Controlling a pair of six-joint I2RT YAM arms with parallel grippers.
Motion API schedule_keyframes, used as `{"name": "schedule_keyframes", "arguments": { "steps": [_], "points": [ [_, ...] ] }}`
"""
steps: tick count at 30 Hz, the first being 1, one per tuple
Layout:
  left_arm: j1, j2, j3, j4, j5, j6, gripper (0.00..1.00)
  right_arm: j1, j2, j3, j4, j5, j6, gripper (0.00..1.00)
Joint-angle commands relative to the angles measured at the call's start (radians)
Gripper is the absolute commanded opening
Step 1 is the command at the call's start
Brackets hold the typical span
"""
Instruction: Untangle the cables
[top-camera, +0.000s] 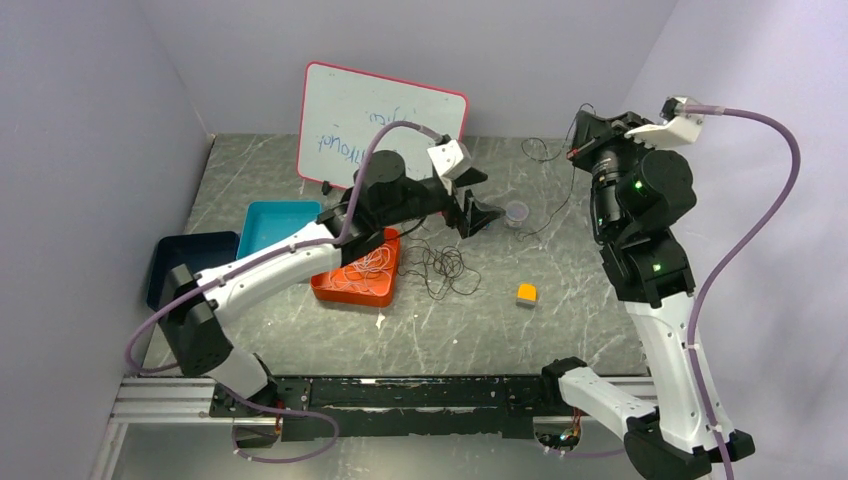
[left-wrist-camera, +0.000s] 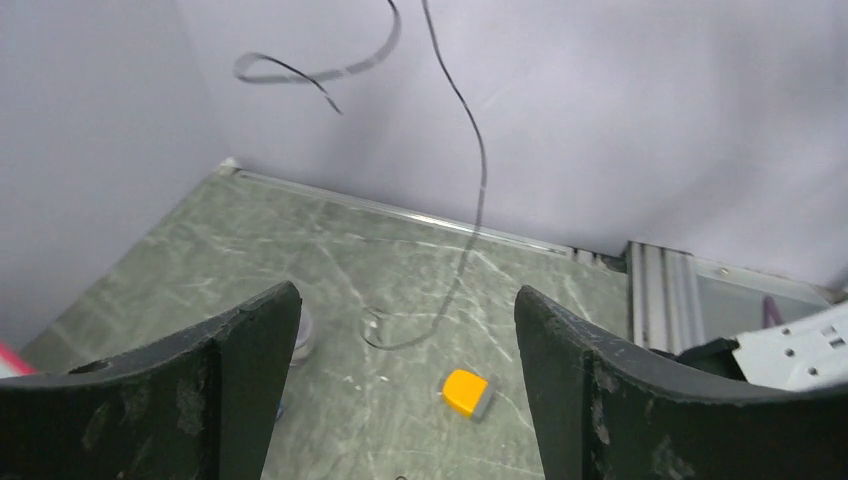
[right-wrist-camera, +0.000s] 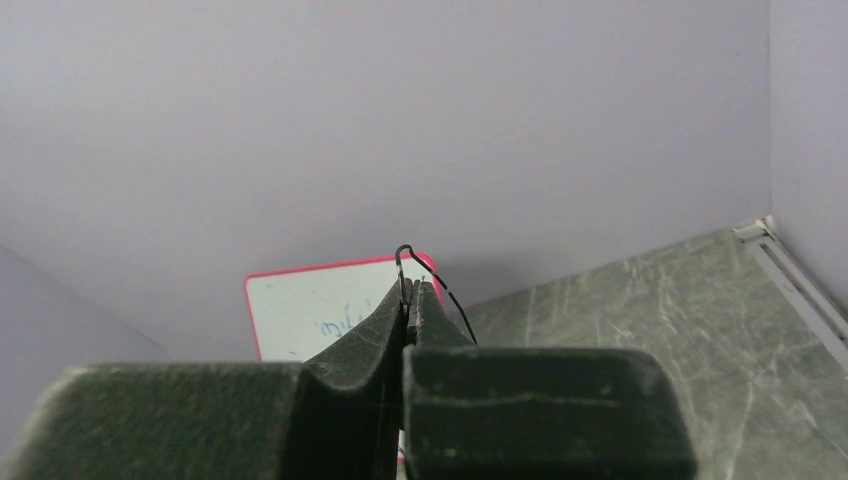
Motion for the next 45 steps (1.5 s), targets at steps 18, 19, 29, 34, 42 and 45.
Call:
{"name": "schedule_keyframes", "arguments": {
  "steps": [18,19,29,34,42,45],
  "points": [
    [-0.051,0.293,0.271,0.09,0.28,-0.051,0.79,0.005,0.034,0.065,0.014,-0.119,0.095,0.0],
    [-0.052,0.304,0.28,0.091,0.286,-0.056,0.78,0.005,0.035,0.068,0.011,-0.122,0.093,0.0],
    [-0.064,0.407,0.384,0.065,0.395,-0.103,0.39,0.005,0.027,0.063,0.007,-0.13,0.077,0.0],
    [-0.064,0.384,0.351,0.076,0.368,-0.11,0.08,0.005,0.023,0.056,0.013,-0.116,0.066,0.0],
    [-0.062,0.277,0.349,-0.082,0.265,-0.079,0.07,0.004,0.015,0.015,0.002,-0.018,-0.002,0.03],
    [-0.057,0.219,0.373,-0.176,0.243,-0.085,0.07,0.004,0.028,0.014,-0.017,-0.031,-0.016,0.2]
  ]
}}
